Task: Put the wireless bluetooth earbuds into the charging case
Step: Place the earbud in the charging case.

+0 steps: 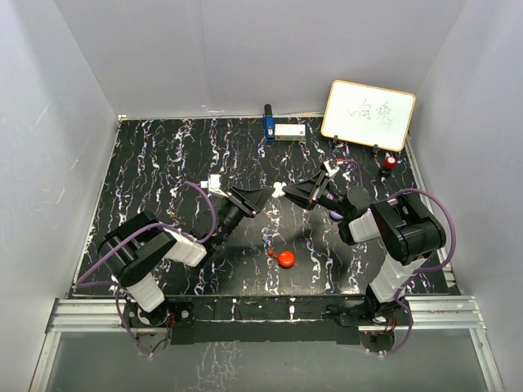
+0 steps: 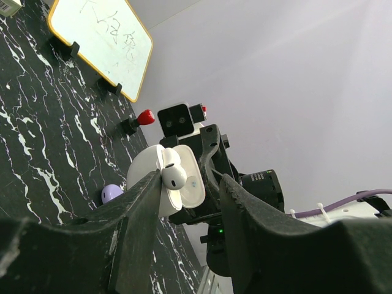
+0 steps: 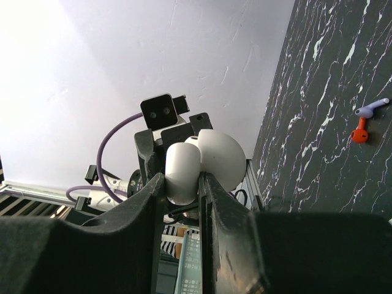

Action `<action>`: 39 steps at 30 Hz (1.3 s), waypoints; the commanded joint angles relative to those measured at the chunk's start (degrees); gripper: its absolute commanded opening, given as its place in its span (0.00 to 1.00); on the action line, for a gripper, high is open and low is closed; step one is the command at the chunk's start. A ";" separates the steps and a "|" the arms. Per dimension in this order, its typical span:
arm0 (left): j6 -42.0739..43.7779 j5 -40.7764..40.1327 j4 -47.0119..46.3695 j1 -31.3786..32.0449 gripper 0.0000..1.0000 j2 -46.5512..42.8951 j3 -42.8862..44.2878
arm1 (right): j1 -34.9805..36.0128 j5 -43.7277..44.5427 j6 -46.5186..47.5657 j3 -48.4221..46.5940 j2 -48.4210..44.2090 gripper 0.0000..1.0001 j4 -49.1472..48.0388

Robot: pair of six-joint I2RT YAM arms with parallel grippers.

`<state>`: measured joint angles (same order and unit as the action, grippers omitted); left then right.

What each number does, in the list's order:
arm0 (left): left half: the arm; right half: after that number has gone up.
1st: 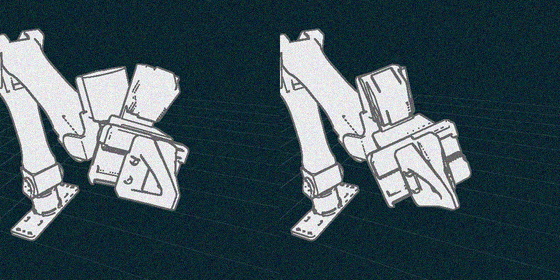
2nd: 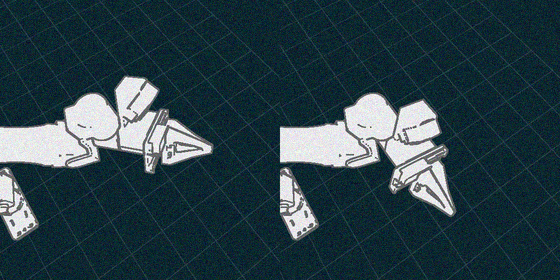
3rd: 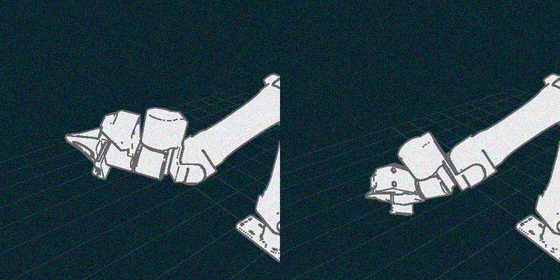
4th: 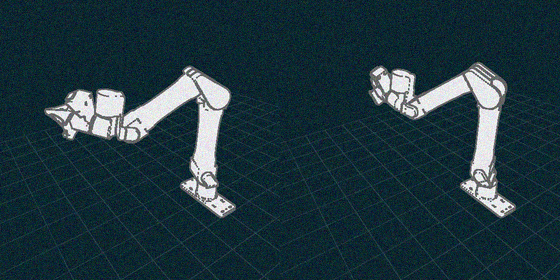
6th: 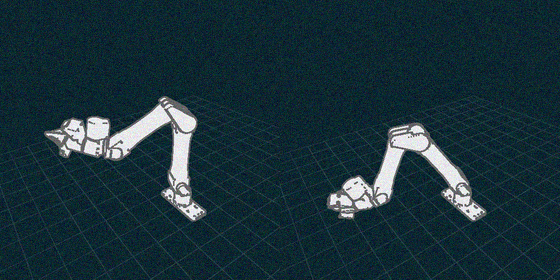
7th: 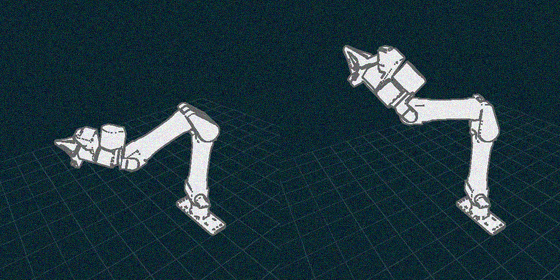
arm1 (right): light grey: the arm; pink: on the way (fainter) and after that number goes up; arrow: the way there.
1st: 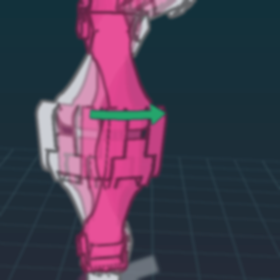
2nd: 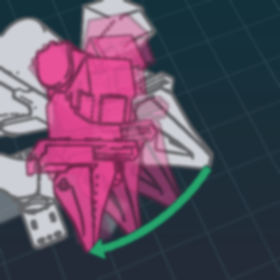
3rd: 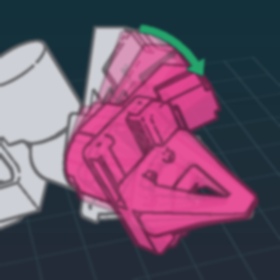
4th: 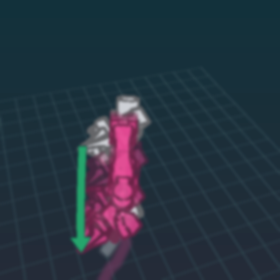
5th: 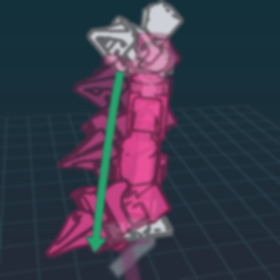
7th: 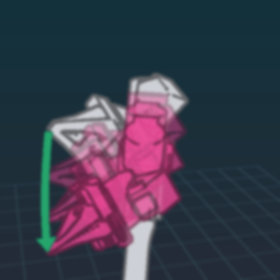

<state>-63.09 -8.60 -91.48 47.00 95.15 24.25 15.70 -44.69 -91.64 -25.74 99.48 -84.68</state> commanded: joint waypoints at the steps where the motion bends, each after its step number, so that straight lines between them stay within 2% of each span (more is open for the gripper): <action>1: -0.43 -0.07 -9.34 0.06 0.42 -0.74 -0.17 | 0.07 1.10 -0.20 -2.18 -0.08 0.00 -19.33; 39: -1.83 0.38 -9.64 0.28 0.42 -0.80 -2.09 | -0.15 1.44 -0.74 -4.28 3.17 0.00 -19.30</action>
<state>-64.34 -8.49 -91.53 47.00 95.15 22.61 15.68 -44.40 -91.92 -27.77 102.39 -84.68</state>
